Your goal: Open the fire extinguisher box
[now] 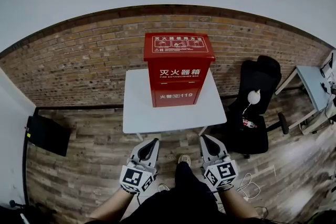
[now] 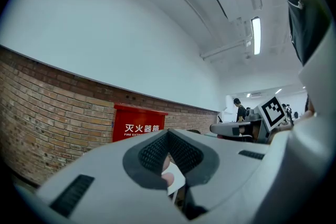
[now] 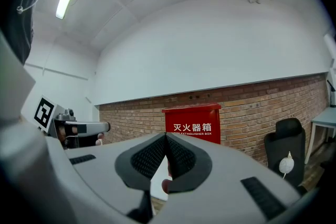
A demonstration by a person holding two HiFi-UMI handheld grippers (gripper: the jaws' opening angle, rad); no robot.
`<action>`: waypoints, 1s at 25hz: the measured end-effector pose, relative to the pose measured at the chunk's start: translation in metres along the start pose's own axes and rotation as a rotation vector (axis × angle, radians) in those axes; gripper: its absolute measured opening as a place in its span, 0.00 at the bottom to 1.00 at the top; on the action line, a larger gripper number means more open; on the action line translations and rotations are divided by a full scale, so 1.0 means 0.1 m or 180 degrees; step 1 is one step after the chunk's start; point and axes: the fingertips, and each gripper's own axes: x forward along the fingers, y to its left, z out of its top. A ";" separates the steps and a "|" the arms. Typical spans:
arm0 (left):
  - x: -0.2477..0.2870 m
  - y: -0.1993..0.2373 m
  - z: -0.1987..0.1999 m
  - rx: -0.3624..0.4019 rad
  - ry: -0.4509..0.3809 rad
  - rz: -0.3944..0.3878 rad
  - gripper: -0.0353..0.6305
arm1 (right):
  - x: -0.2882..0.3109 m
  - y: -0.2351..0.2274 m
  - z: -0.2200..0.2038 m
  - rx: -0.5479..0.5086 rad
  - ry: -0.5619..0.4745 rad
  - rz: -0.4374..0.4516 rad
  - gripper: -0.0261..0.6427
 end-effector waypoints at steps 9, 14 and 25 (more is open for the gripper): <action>0.58 0.42 0.04 0.0011 0.0038 0.0169 0.12 | 0.70 -0.49 0.12 0.0001 -0.0041 0.0115 0.07; 1.07 0.68 0.05 -0.0035 0.0055 0.0280 0.12 | 1.14 -0.84 0.17 -0.0035 -0.0032 0.0217 0.07; 2.15 1.01 0.23 0.0029 0.0064 0.0437 0.12 | 2.06 -1.53 0.37 -0.0028 0.0045 0.0530 0.07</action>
